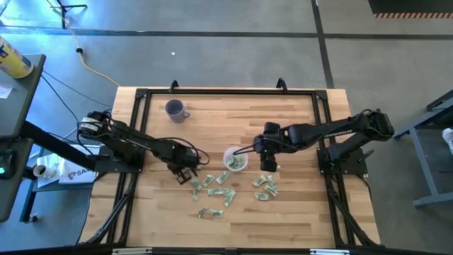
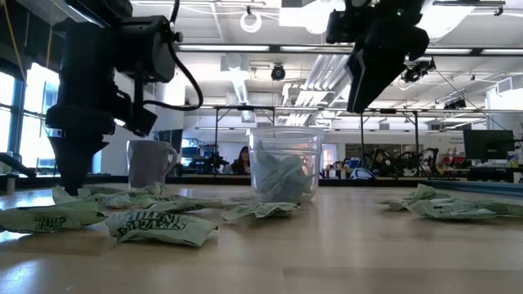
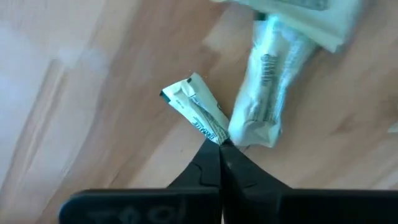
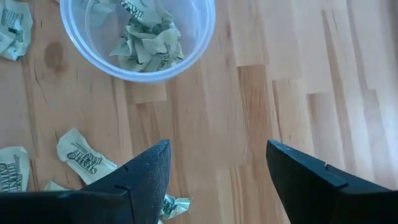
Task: Pick and place Stevia / Truvia into bins
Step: Put the stevia packet into the transparent container
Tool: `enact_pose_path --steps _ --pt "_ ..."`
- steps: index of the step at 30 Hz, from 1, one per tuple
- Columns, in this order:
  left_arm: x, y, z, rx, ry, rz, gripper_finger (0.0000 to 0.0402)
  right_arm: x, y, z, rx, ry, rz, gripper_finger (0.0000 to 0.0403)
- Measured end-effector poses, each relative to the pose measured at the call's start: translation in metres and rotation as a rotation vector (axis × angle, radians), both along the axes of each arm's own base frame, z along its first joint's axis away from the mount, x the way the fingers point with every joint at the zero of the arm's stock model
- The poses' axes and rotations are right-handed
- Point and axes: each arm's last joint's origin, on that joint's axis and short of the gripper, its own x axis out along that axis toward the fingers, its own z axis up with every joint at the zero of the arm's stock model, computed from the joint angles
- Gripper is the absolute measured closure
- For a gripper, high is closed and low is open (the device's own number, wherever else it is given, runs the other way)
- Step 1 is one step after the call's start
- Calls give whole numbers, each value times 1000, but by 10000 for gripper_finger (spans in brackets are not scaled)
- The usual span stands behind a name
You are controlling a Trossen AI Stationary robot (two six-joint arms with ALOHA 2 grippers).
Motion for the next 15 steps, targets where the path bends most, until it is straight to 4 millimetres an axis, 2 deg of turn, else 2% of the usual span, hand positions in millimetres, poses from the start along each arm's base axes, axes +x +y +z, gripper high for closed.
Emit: enact_pose_path --steps 3,5,8,12,15 --pt "-7 -4 15 23 22 49 372 0 1 2 -32 -10 15 148" --pt "0 -10 38 -3 -83 97 367 -2 3 7 -46 -40 32 148" --pt "5 -18 70 8 -189 145 380 -5 5 15 -52 -76 52 148" --pt "28 -26 114 11 -467 161 380 -15 11 26 -73 -99 78 148" --pt "48 -26 133 22 -634 157 376 -25 18 33 -93 -109 93 148"
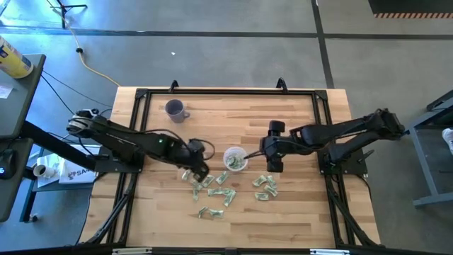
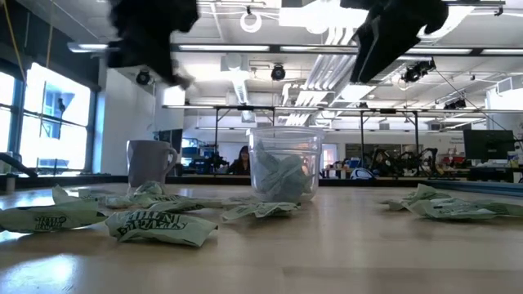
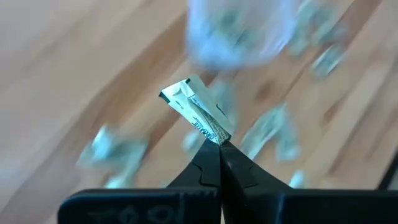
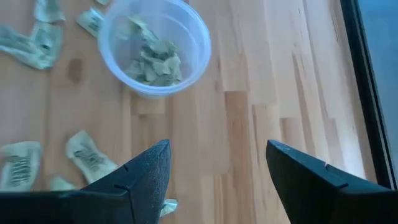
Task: Pick and place Stevia / Truvia into bins
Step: Put the stevia packet into the transparent container
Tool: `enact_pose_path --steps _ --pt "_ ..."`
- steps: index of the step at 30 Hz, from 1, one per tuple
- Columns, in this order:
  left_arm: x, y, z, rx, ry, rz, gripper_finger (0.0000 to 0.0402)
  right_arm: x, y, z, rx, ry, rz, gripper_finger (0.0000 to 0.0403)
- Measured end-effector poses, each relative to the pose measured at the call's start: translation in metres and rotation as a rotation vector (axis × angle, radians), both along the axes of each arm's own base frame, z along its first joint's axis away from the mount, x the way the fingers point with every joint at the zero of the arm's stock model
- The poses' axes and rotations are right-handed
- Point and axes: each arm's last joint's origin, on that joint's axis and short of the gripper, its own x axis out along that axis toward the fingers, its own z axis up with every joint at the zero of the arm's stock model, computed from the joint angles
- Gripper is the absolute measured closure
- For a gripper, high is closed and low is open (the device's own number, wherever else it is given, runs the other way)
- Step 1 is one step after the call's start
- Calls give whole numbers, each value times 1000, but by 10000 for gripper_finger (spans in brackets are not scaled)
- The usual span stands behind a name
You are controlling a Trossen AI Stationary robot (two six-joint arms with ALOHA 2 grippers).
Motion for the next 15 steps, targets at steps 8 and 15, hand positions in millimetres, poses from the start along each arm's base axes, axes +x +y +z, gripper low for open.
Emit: enact_pose_path --steps 8,15 --pt "59 34 0 26 -174 -7 379 -19 25 10 -1 -44 -5 148" --pt "95 59 -32 -70 -139 -85 335 -38 43 8 -55 12 -34 148"
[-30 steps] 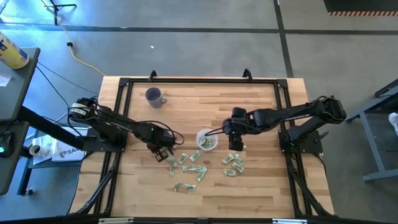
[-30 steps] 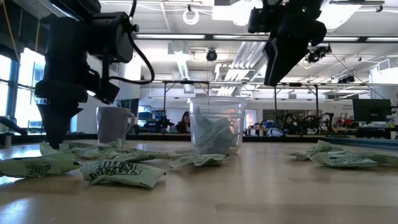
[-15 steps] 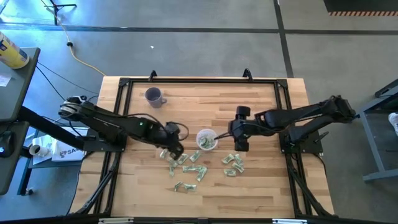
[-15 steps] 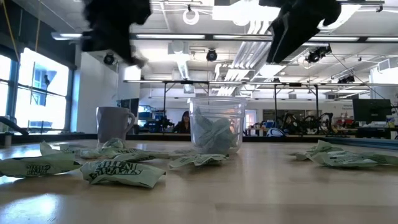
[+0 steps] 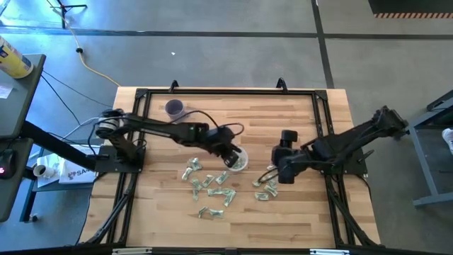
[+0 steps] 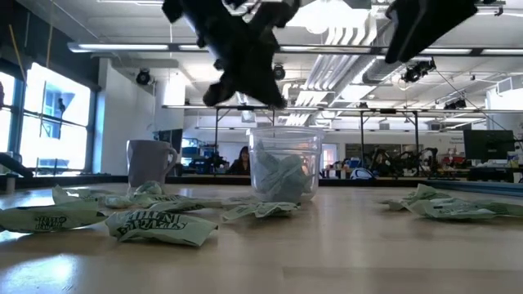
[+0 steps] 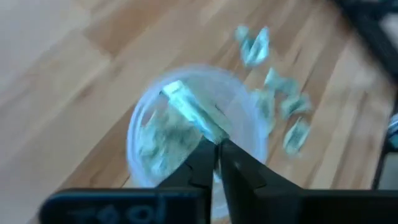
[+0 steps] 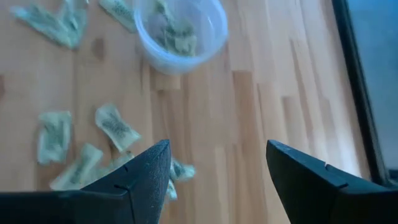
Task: Pick and place Stevia / Truvia into bins
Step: Put the stevia packet into the transparent container
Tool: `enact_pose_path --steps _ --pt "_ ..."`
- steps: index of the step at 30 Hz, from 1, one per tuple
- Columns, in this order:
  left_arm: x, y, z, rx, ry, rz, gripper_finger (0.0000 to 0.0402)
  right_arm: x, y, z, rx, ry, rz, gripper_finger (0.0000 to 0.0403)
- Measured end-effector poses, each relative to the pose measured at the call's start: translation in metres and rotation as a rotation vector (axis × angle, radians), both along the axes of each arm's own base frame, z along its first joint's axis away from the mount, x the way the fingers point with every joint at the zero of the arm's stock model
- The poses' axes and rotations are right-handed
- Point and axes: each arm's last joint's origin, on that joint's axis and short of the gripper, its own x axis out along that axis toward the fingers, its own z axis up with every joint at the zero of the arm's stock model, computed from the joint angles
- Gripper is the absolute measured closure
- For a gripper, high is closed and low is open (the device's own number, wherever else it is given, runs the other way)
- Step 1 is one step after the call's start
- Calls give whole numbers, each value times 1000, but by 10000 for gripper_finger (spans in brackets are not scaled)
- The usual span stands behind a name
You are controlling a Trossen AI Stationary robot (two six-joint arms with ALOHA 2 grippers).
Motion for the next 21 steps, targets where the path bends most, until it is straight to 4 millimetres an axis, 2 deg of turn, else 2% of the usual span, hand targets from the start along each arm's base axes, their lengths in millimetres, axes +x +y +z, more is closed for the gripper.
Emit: enact_pose_path --steps 3,8,12,17,21 --pt "6 1 -2 -12 -4 5 303 -5 5 0 6 -11 -35 148" --pt "-1 3 -1 -32 43 10 255 -8 9 0 2 -27 -54 148" --pt "-29 -9 12 -57 189 -36 223 -7 5 0 -20 -26 -55 148" --pt "-73 -45 21 34 445 -5 208 4 -8 0 -33 -19 -51 148" --pt "-94 -72 14 48 562 41 209 17 -19 -2 -17 -29 -45 148"
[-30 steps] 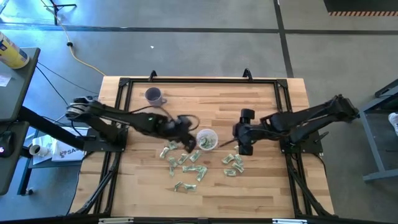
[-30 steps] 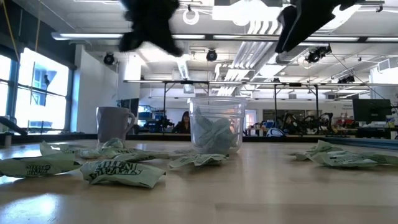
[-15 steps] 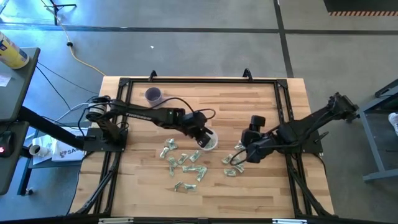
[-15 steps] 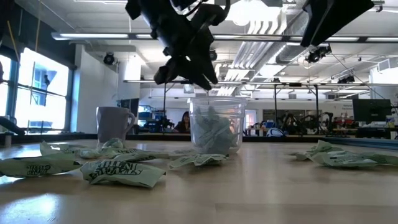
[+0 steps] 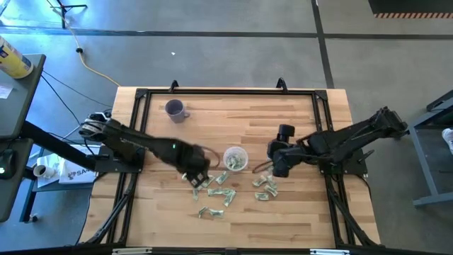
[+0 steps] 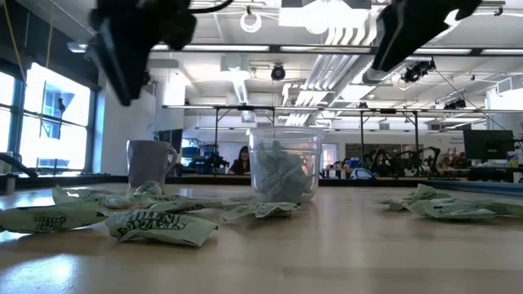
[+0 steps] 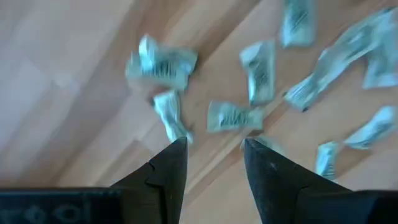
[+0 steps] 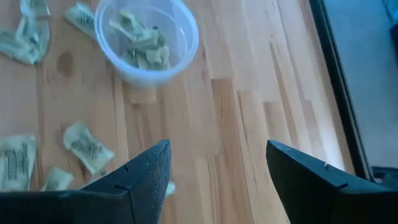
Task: Pick and place Stevia / Truvia into bins
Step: Put the stevia packet into the transparent container
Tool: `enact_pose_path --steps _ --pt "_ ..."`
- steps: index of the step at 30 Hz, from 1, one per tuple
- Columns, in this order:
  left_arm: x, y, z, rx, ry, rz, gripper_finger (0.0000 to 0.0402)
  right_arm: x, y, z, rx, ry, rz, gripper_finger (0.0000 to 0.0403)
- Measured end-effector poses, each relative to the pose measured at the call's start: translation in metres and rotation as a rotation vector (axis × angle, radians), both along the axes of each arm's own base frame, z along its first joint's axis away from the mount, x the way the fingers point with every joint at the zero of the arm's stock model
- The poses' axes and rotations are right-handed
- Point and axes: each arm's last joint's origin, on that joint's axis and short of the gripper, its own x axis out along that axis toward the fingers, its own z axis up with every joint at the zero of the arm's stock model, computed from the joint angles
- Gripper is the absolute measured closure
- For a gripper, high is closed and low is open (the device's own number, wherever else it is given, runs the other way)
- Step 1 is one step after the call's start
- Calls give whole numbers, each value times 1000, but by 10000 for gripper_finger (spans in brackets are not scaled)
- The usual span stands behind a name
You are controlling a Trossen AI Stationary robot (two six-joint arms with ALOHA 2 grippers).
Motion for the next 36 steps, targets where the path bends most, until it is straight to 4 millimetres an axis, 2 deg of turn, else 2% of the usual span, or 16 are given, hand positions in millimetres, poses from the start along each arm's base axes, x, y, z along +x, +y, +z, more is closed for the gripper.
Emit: enact_pose_path --steps 5,12,17,27,36 --pt "-10 -6 -28 30 52 127 191 16 -12 -5 48 1 23 148" --pt "-16 7 -60 -2 79 216 141 24 -27 -11 114 19 13 148" --pt "-21 14 -81 -27 64 235 136 25 -31 -11 138 23 3 148" --pt "-29 16 -104 -46 38 235 201 26 -40 -11 137 19 -35 148" --pt "-32 17 -108 -26 31 234 308 26 -38 -11 146 11 -56 148"
